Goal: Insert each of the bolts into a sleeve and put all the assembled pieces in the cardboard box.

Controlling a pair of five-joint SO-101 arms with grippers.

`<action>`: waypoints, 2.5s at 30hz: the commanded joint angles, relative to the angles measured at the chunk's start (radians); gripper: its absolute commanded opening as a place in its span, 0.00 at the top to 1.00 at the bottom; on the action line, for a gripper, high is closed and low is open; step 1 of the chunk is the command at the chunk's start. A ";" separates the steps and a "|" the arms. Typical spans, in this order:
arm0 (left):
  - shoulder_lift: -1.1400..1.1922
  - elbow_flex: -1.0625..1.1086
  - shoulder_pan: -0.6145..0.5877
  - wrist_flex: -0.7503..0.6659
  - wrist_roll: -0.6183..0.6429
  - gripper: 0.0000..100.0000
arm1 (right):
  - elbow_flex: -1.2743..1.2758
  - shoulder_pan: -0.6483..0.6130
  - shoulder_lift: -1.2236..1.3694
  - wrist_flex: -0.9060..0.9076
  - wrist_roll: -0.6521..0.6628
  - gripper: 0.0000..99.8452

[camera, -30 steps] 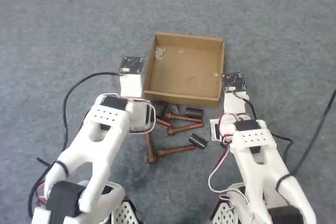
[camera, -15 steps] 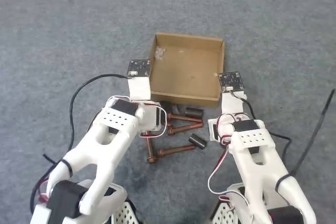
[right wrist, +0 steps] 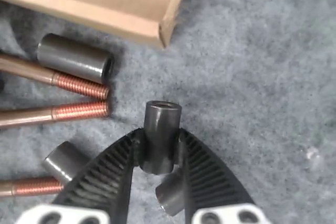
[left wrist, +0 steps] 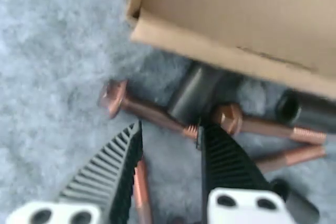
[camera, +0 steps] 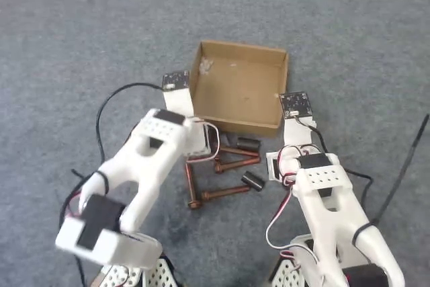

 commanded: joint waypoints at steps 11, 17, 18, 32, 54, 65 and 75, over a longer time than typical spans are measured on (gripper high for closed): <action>0.163 -0.186 -0.074 0.075 0.008 0.85 | -0.009 -0.010 -0.050 -0.013 0.057 0.99; 0.144 -0.185 -0.074 0.075 -0.086 0.94 | -0.009 -0.010 -0.050 -0.013 0.057 0.99; 0.144 -0.183 -0.074 0.075 -0.087 0.94 | -0.008 -0.010 -0.050 -0.012 0.057 0.99; -0.077 -0.001 -0.074 -0.017 -0.158 0.96 | -0.006 -0.012 -0.059 -0.012 0.057 0.99; -0.233 0.093 -0.075 -0.054 -0.249 0.99 | -0.011 -0.010 -0.062 -0.021 0.046 0.99; -0.233 0.108 -0.078 -0.077 -0.256 0.99 | 0.080 -0.004 -0.262 -0.021 -0.015 0.99; -0.233 0.108 -0.206 -0.124 -0.256 0.99 | 0.153 -0.010 -0.372 -0.058 -0.017 0.99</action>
